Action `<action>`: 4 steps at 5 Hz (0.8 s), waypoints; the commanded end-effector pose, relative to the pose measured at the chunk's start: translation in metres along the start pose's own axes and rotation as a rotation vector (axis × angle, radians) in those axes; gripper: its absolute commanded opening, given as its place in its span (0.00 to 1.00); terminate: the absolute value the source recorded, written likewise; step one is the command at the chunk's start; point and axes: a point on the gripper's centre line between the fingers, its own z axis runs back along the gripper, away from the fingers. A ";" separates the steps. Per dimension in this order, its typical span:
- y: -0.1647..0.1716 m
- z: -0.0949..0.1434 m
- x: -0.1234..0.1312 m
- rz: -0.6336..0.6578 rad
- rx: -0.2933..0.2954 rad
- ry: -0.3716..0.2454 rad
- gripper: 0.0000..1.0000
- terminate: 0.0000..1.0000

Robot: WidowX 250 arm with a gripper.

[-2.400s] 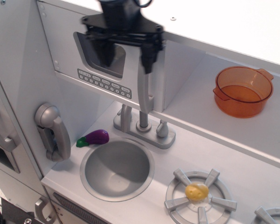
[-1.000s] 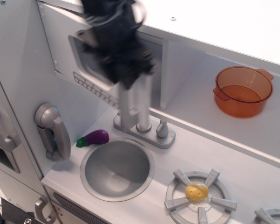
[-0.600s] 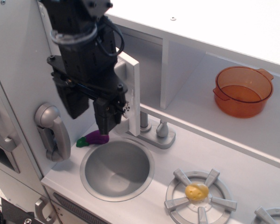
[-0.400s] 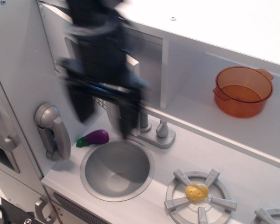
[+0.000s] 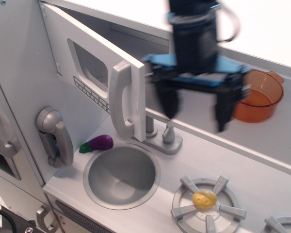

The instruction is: Open microwave

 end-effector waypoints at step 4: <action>0.094 0.044 0.031 0.023 0.167 -0.240 1.00 0.00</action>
